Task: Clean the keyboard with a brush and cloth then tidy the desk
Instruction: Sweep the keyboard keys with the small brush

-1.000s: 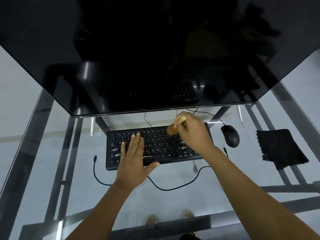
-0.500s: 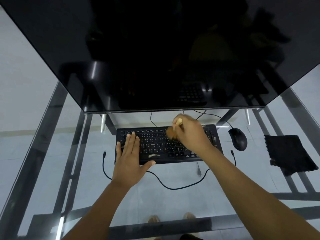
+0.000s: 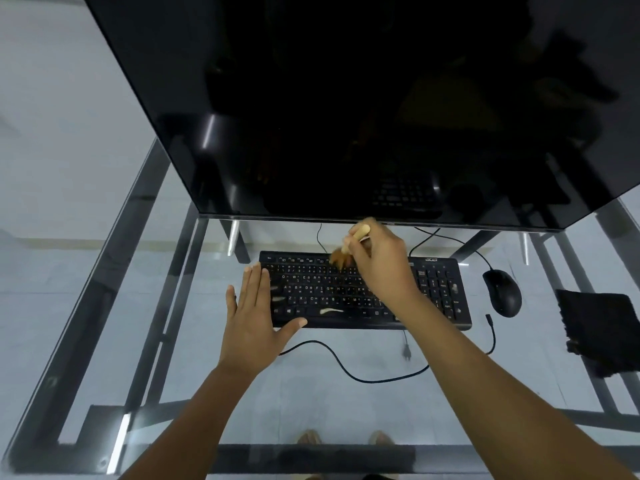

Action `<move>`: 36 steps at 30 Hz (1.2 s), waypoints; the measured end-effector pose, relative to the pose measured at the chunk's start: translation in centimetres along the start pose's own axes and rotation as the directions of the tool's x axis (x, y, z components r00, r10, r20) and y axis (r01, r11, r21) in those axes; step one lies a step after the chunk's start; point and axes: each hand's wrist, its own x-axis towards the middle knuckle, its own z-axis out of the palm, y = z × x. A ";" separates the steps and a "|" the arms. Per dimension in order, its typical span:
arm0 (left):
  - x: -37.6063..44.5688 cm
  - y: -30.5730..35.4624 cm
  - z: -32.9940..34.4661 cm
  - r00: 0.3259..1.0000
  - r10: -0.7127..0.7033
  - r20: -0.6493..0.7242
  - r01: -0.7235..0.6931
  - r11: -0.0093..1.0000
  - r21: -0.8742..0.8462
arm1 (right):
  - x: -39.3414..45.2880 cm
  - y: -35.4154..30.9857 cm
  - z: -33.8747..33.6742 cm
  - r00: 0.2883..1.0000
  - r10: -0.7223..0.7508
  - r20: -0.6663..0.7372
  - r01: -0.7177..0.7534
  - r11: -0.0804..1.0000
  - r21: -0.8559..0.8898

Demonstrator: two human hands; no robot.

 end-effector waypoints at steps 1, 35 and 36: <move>0.0 -0.1 -0.1 1.000 -0.008 -0.011 0.008 1.000 -0.013 | 0.2 -0.1 0.0 1.000 -0.007 -0.021 0.008 1.000 0.024; -1.8 -2.6 1.4 0.996 -0.036 -0.084 0.025 0.991 -0.131 | 2.2 -3.4 5.6 0.981 -0.064 0.184 0.081 0.993 -0.087; -1.8 -2.6 1.4 0.996 -0.037 -0.086 0.025 0.991 -0.132 | 2.1 -3.1 5.1 0.989 -0.055 0.138 0.063 0.996 -0.056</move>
